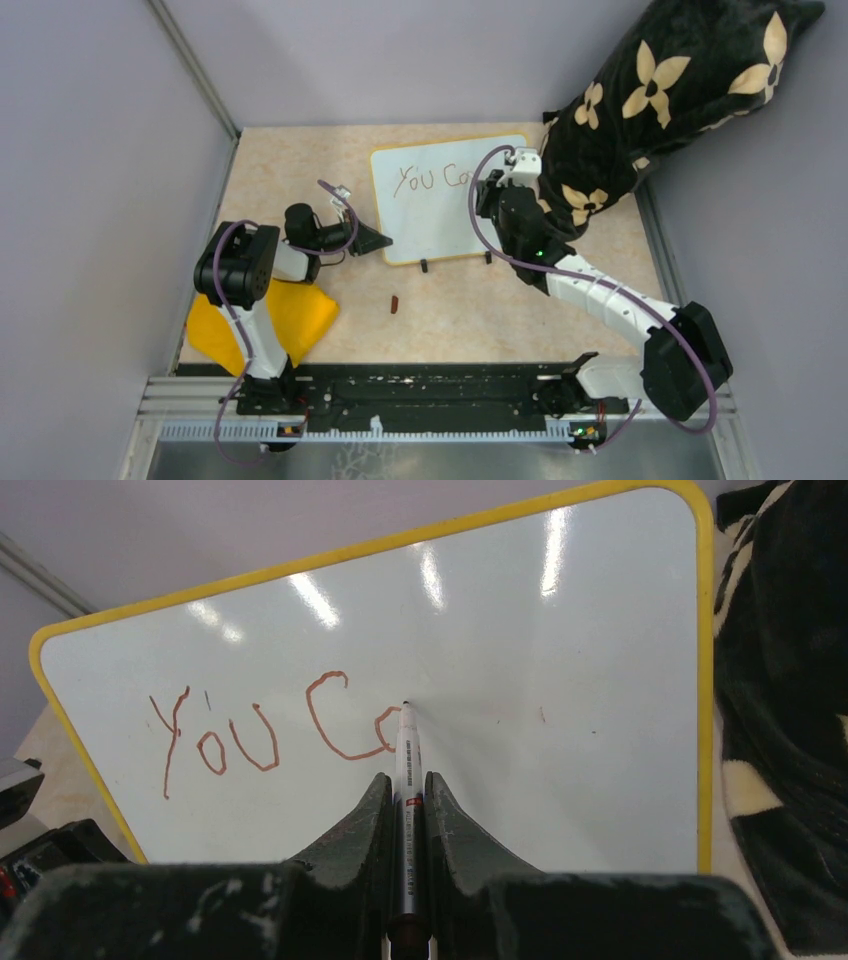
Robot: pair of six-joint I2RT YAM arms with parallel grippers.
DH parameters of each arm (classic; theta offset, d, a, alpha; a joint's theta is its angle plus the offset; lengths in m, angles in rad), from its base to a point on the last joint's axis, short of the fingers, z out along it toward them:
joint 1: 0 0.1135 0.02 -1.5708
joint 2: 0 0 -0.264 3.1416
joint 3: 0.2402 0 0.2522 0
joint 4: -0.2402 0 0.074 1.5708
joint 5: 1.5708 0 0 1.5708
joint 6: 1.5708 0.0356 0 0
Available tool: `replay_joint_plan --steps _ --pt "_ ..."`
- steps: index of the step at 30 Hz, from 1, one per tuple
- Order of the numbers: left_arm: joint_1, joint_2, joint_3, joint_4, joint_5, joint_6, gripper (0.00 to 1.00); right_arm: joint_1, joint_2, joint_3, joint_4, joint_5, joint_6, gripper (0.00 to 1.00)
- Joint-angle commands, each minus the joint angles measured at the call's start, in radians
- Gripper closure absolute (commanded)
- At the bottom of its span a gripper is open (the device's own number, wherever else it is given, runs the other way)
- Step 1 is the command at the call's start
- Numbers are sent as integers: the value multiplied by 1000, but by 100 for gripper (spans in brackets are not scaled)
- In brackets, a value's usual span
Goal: Write a sentence on the whiteboard
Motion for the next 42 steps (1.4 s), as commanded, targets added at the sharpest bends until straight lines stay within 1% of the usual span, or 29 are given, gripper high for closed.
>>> replay_joint_plan --steps 1,15,26,35,42 --pt "-4 -14 -3 -34 -14 19 100 -16 15 51 27 3 -11 100" --pt "-4 -15 -4 -35 -15 19 100 -15 -1 0 21 -15 16 100" --pt "-4 -12 -4 -35 -17 19 100 -15 -51 -70 13 3 25 100" --pt "-7 -13 -4 -39 -17 22 100 -18 -85 -35 13 18 15 100" --pt "-7 -14 -4 -39 -17 21 100 -27 -60 9 12 14 3 100"
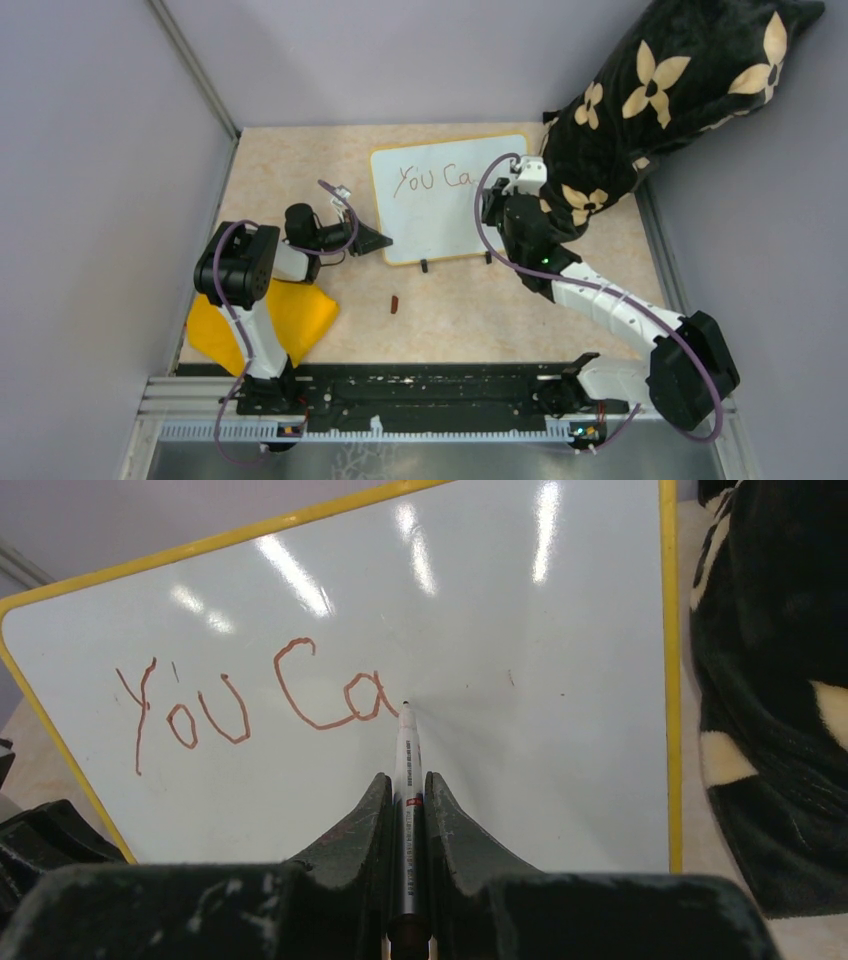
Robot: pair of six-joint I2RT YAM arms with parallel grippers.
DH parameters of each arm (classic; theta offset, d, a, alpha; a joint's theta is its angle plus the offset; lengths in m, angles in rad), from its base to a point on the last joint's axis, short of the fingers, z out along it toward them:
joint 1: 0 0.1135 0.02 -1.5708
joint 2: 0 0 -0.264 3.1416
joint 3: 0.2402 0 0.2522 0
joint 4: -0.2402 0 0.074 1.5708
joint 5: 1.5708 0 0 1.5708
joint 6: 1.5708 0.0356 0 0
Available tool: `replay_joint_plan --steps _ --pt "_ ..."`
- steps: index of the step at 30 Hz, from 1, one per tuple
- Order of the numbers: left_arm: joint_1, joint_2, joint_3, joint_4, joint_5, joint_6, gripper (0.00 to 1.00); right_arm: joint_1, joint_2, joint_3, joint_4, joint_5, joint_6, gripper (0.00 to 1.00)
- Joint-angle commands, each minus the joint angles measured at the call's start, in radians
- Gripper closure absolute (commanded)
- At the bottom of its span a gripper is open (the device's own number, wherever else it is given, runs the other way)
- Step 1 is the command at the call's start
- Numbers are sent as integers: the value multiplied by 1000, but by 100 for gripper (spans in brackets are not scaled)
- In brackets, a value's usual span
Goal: Write a sentence on the whiteboard
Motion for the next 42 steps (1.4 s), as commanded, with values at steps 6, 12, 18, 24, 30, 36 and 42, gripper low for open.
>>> replay_joint_plan --steps 6,12,18,24,30,36,42 --pt "-6 -11 -3 -36 -16 20 100 -28 9 97 38 1 -10 100" --pt "-6 -12 -2 -36 -15 22 100 -33 25 111 45 -6 -9 100" --pt "-6 -13 -2 -38 -16 24 100 -38 37 105 48 -14 -1 100" --pt "-6 -15 -1 -38 -16 23 100 -45 46 93 45 -20 10 100" --pt "-6 -15 -2 -38 -16 21 100 -47 46 75 37 -26 23 100" --pt "-6 -18 -2 -38 -19 21 100 -47 29 42 35 -33 39 100" --pt "-6 -18 -2 -38 -19 21 100 -47 6 -8 33 -31 57 100"
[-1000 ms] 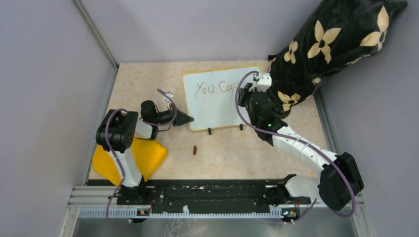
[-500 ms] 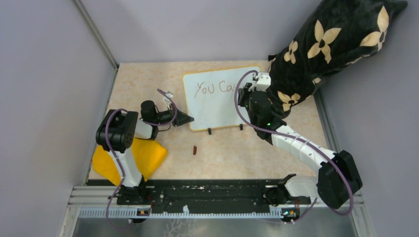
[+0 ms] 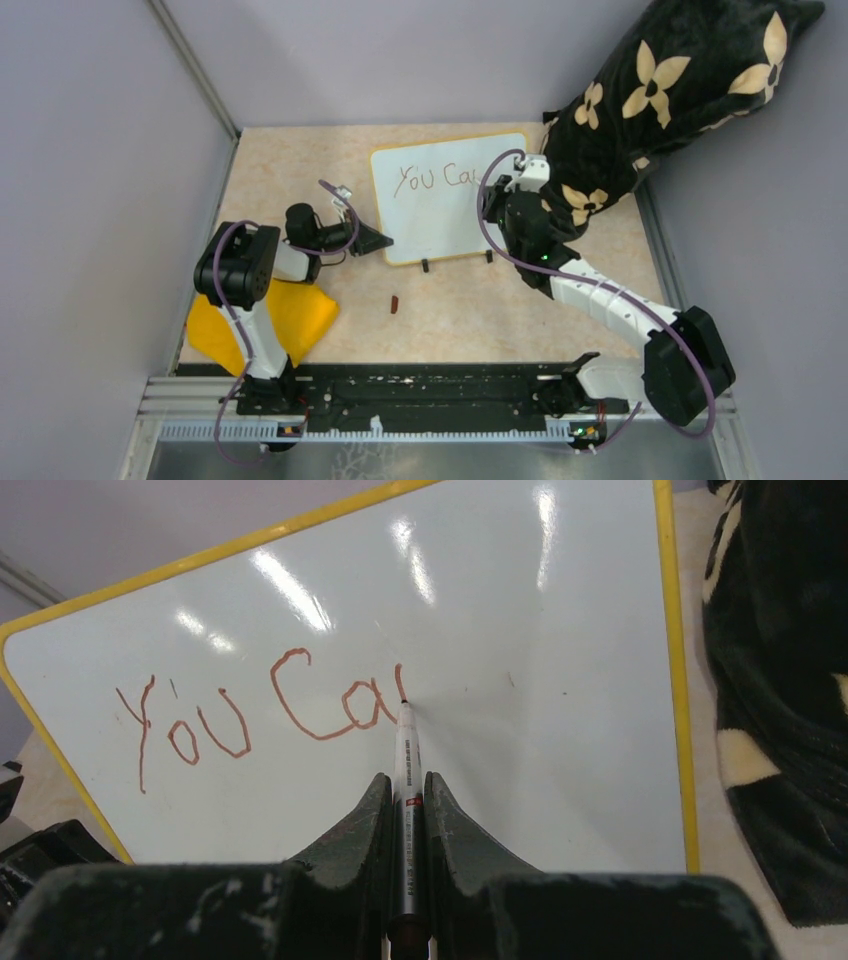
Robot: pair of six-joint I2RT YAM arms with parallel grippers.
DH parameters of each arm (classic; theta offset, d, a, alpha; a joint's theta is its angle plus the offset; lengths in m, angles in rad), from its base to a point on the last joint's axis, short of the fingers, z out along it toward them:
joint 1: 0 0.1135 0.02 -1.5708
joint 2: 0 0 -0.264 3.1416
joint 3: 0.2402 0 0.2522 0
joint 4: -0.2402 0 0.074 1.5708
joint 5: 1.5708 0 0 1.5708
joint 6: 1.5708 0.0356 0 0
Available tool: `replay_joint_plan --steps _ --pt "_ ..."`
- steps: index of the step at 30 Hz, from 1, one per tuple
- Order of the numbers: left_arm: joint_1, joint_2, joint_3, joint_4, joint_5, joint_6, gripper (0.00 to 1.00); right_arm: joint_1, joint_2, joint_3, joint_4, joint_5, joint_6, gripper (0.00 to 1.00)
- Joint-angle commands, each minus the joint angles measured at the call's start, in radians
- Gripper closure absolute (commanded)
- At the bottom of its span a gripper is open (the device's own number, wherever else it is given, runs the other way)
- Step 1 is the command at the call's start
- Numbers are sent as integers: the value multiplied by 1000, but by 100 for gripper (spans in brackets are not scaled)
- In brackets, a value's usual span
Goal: Write a sentence on the whiteboard
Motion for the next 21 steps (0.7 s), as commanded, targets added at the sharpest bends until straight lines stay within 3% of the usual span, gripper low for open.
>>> replay_joint_plan --steps 1,21 --pt "-6 -15 -2 -35 -17 19 100 -12 -34 -32 10 -7 20 100" --pt "-6 -16 -3 -35 -16 21 100 -14 8 58 5 0 -9 100"
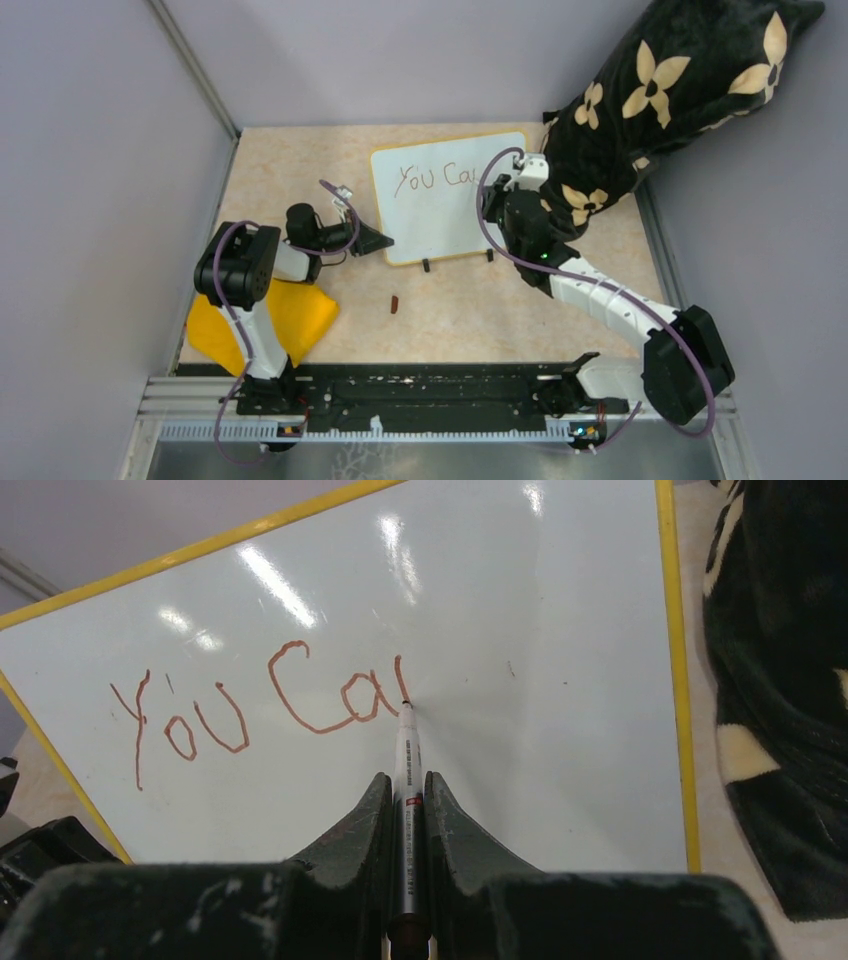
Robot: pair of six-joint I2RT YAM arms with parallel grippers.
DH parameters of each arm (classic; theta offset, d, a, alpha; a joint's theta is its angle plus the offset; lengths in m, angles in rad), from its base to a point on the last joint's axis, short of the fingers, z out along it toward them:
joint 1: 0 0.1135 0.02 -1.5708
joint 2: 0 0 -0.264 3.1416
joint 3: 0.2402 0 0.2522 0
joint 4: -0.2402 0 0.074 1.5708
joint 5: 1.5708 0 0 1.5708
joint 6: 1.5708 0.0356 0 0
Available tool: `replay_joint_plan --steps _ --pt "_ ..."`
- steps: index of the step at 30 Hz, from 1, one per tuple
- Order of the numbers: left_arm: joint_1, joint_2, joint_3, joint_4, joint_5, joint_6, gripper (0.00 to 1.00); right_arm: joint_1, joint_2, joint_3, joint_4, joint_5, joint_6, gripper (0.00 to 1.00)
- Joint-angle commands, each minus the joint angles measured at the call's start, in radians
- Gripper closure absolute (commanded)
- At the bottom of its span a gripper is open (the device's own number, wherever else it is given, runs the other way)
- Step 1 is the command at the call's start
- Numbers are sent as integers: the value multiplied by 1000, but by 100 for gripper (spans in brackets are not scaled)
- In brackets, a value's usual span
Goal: Write a sentence on the whiteboard
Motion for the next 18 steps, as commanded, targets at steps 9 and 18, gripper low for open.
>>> replay_joint_plan --steps 9,18 --pt "-1 -13 -2 -36 -15 21 100 -23 31 94 30 3 -21 100" --pt "-1 -13 -2 -41 -15 26 100 -46 40 116 31 -4 -24 100"
